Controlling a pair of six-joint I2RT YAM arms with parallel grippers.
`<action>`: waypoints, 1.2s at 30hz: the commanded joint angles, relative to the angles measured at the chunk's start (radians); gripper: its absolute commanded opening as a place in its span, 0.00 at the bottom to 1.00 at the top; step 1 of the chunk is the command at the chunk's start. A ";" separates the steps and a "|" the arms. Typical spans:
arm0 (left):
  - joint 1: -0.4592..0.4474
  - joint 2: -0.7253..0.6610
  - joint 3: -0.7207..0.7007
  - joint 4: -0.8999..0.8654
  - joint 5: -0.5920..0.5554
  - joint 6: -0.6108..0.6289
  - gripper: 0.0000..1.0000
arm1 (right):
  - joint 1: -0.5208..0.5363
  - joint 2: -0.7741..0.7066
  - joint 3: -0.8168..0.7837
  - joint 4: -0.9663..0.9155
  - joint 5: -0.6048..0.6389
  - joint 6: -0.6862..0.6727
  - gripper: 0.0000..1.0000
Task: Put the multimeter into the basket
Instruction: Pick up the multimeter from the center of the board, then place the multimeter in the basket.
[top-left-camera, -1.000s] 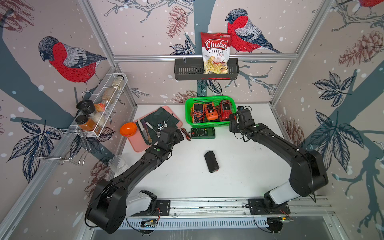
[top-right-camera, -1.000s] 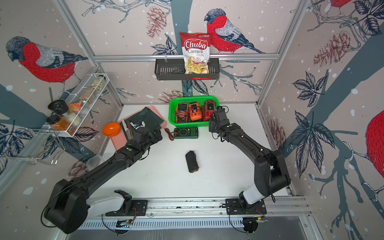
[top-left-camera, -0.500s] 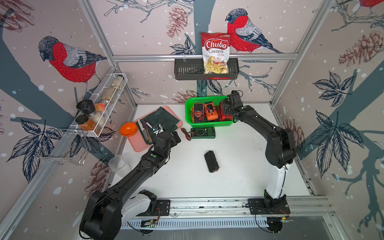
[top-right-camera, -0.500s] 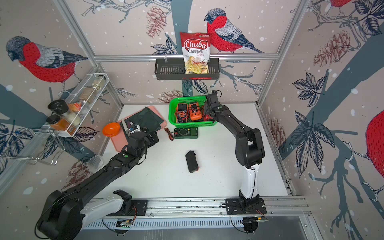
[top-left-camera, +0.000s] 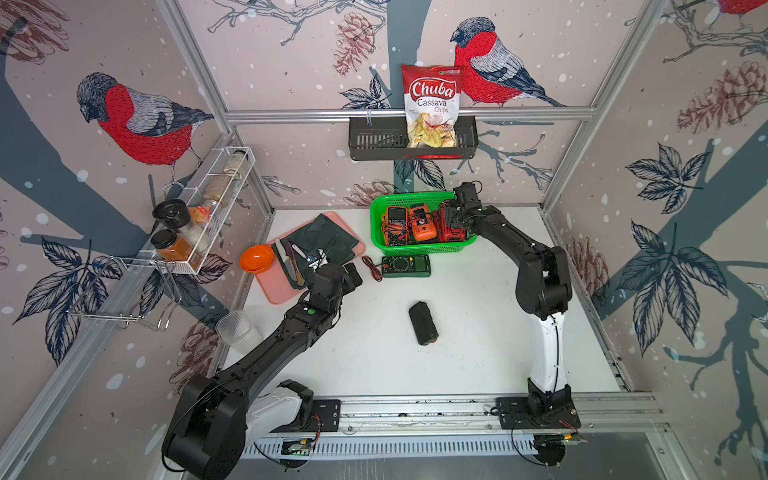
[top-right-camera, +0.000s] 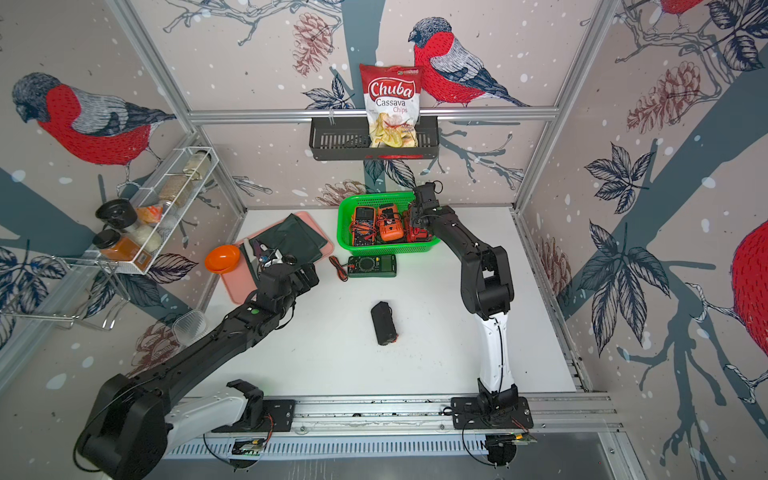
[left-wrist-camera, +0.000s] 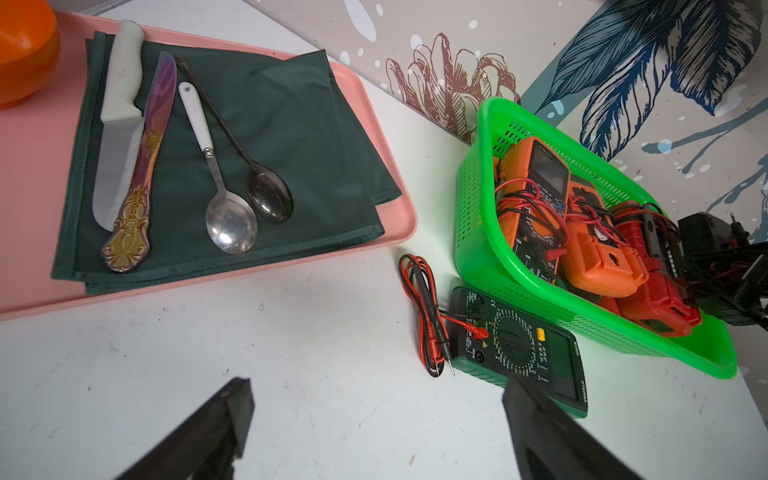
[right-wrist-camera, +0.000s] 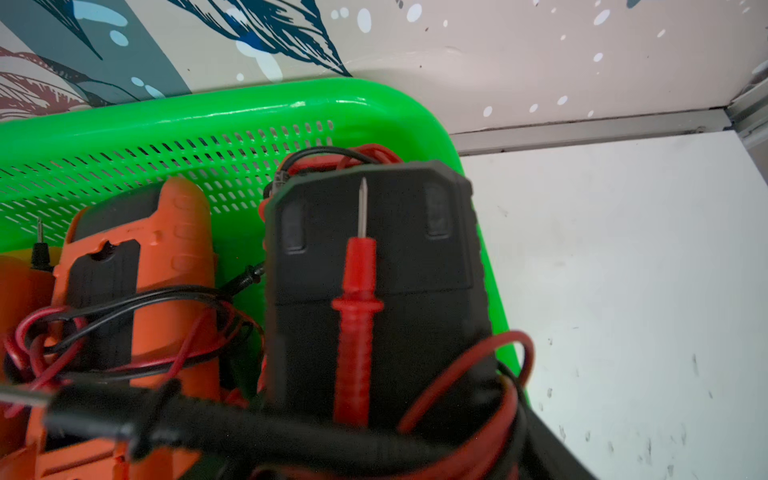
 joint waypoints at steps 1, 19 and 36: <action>0.004 0.008 0.000 0.046 0.014 -0.007 0.97 | -0.001 0.014 0.017 -0.003 -0.019 -0.002 0.41; 0.004 0.025 0.004 0.050 0.028 -0.013 0.97 | -0.024 0.107 0.168 -0.041 -0.097 0.019 0.52; 0.004 0.059 0.025 0.060 0.060 -0.011 0.97 | -0.030 0.140 0.230 -0.107 -0.124 0.017 1.00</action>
